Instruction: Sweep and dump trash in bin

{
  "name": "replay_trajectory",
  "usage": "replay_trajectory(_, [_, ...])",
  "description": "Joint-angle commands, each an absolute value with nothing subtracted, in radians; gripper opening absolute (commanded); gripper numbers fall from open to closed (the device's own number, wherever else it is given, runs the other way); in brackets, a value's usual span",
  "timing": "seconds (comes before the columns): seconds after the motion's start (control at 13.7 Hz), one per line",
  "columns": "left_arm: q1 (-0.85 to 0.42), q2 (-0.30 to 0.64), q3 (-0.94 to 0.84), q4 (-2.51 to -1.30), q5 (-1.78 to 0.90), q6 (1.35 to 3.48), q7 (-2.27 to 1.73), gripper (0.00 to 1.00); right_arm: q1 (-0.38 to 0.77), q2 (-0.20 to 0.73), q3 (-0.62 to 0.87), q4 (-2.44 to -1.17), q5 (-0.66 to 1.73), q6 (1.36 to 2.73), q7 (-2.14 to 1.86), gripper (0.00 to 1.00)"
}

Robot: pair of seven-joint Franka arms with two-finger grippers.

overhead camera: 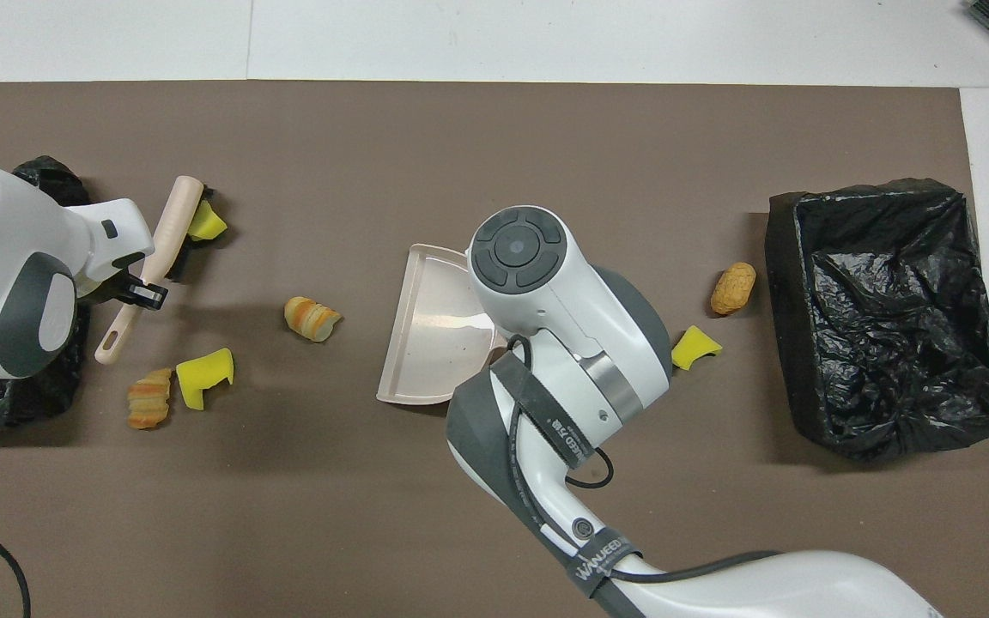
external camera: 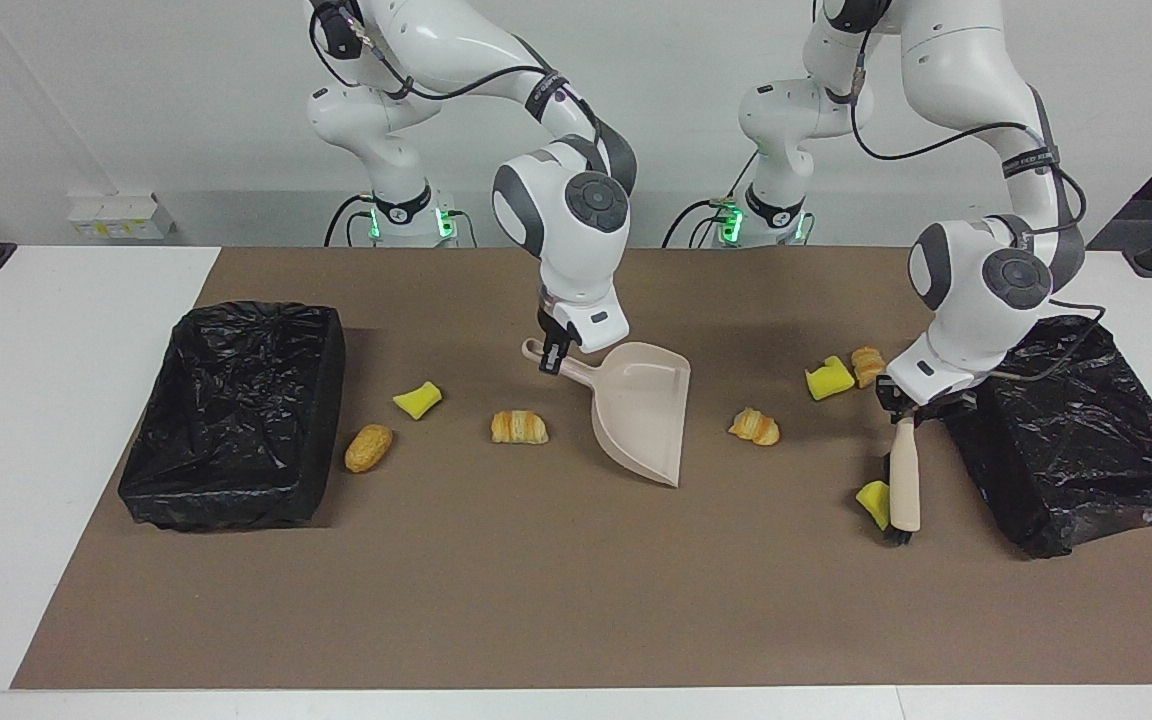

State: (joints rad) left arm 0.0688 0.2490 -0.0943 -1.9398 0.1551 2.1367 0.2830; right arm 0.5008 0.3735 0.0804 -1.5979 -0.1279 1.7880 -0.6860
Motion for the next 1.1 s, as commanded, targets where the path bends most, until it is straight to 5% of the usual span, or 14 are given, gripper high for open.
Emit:
replay_trajectory(0.0, [0.008,0.221,-0.100,-1.982,0.121,2.129,0.253,0.00,0.447,0.341,0.089,-1.658,-0.156,1.815,-0.713,0.00])
replay_trajectory(0.44, [-0.207,0.123,-0.100,-2.138,-0.027,2.125,0.098,0.00,0.396,0.336,0.089,-1.692,-0.144,1.827,-0.805,0.00])
replay_trajectory(1.02, [-0.495,0.100,-0.103,-2.105,-0.213,2.106,-0.158,0.00,0.396,0.328,0.089,-1.746,-0.124,1.928,-0.807,0.00])
